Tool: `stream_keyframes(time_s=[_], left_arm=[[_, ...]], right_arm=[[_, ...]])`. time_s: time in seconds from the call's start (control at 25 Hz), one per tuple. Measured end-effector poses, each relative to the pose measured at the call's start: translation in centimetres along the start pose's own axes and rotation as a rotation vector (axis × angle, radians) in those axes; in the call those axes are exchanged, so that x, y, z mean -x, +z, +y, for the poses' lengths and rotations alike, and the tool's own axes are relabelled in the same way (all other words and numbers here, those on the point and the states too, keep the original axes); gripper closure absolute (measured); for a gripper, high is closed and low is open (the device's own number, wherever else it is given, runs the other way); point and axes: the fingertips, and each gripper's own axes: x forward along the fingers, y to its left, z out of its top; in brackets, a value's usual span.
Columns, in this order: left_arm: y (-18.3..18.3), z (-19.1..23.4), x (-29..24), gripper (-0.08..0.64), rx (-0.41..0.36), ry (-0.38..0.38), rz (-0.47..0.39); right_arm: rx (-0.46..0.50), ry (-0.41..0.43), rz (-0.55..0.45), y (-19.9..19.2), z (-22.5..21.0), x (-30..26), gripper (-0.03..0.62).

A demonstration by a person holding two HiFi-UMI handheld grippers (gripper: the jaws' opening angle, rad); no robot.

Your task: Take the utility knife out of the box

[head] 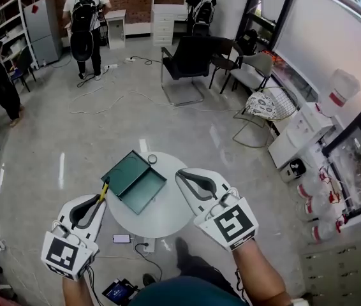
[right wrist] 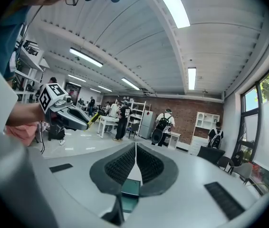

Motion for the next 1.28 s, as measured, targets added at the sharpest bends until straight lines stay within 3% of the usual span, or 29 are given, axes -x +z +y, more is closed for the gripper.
stream_keyframes(time_s=[0.6, 1.28], left_arm=[[4.1, -3.8, 6.7, 0.508, -0.077, 0.029, -0.067], [3.3, -3.9, 8.0, 0.508, -0.081, 0.031, -0.072]], right_arm=[[0.021, 0.068, -0.081, 6.4, 4.4, 4.8, 0.555], [0.043, 0.067, -0.077, 7.1, 6.0, 5.4, 0.555]])
